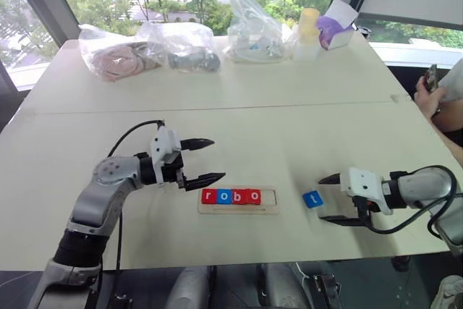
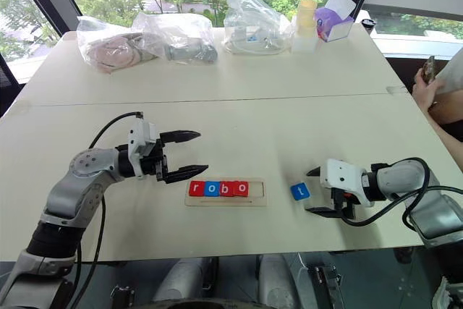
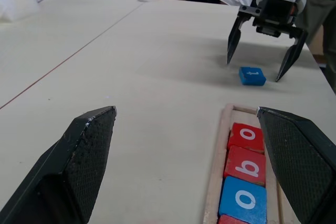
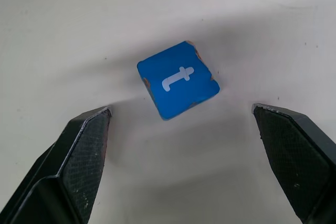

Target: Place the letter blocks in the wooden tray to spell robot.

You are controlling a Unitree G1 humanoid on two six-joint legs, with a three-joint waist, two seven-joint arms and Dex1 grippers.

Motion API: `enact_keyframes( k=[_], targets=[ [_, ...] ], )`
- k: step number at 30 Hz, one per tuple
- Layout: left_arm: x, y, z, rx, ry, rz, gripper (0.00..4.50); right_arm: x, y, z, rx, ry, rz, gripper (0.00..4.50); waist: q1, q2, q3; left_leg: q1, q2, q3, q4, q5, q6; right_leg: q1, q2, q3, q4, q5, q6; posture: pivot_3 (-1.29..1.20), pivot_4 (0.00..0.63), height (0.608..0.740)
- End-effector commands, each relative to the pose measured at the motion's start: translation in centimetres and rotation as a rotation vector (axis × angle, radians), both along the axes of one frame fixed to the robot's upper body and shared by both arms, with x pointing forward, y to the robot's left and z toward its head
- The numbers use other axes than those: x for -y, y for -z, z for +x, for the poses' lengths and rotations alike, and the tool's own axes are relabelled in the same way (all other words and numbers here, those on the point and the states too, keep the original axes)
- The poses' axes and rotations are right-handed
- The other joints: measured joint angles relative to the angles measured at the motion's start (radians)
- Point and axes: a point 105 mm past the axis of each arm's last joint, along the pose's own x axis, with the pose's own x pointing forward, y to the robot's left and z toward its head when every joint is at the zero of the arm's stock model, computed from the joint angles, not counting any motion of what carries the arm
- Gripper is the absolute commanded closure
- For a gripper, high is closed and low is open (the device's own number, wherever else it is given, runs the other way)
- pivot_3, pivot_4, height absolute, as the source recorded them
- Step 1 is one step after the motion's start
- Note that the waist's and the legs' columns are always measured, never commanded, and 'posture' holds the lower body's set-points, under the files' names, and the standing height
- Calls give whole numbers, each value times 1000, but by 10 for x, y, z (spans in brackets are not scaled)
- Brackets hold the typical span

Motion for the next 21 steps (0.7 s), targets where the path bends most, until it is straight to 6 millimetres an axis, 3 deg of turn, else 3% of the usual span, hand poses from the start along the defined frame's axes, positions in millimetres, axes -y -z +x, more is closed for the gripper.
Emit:
enact_keyframes(
  k=[1,7,10,15,21],
  targets=[
    [-1,-13,-4,42,1,-13,0,-8,1,2,6,-30,15,79,-2,0,0,0,0,0,0,0,0,0,0,0,0,0,0,0,150,740],
    [-1,-14,-4,40,-2,-11,0,-15,1,6,3,-43,28,79,0,0,0,0,0,0,0,0,0,0,0,0,0,0,0,0,150,740],
    [-1,-15,-3,40,-4,-10,0,-15,2,7,3,-47,26,962,0,0,0,0,0,0,0,0,0,0,0,0,0,0,0,0,150,740],
    [-1,-16,-3,42,-9,-8,0,-16,0,8,9,-41,34,3351,0,0,0,0,0,0,0,0,0,0,0,0,0,0,0,0,150,740],
    [-1,-16,-2,43,-12,-10,0,-32,-20,7,46,-47,60,3432,0,0,0,0,0,0,0,0,0,0,0,0,0,0,0,0,150,740]
  ],
)
